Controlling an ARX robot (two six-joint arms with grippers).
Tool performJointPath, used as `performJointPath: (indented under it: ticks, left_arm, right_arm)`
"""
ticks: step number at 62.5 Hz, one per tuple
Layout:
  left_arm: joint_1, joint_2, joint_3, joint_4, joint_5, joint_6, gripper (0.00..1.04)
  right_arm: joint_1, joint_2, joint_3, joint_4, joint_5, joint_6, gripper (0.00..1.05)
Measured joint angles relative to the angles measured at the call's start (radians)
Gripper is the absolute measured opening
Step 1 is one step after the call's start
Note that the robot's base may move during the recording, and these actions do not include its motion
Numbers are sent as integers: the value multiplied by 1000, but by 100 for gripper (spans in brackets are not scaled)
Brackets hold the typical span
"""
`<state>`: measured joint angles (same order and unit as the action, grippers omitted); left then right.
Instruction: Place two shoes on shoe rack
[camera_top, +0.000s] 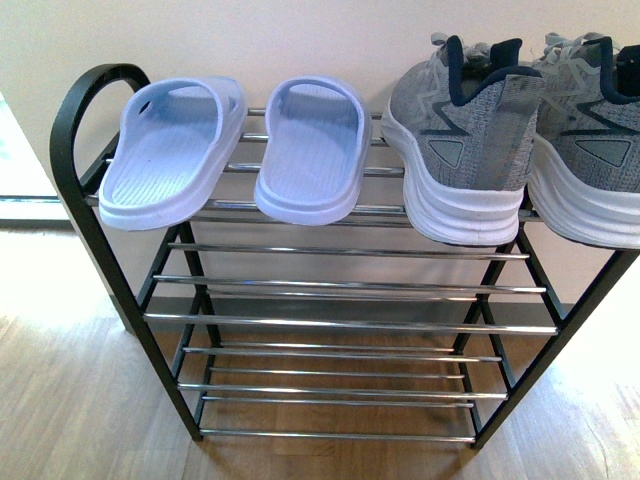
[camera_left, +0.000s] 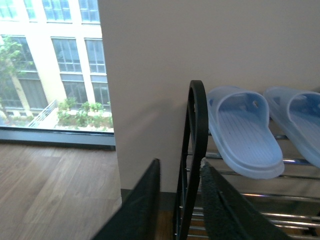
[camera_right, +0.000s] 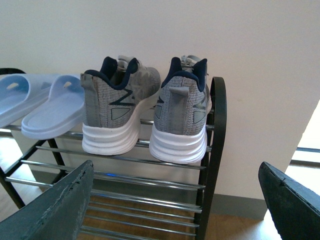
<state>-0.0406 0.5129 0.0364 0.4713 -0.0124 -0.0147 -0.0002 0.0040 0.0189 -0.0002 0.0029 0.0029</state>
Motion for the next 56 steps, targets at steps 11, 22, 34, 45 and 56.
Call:
performJointPath:
  ticks: [11,22,34,45,56]
  left_arm:
    - [35,-77,-24,-40,12,5,1]
    - [37,-170,-24,-129,12,5,1]
    - [37,-241,-24,-199,12,5,1]
    - [37,-297,-24,-253,12,5,1]
    - [37,-391,-23,-370,12,5,1]
  right_arm:
    - [0,0,0,0,-2,0,96]
    - [0,0,0,0,-2,0,96]
    - [0,0,0,0,-2,0,96]
    - [0,0,0,0,-2,0,96]
    - [0,0,0,0,-2,0,96]
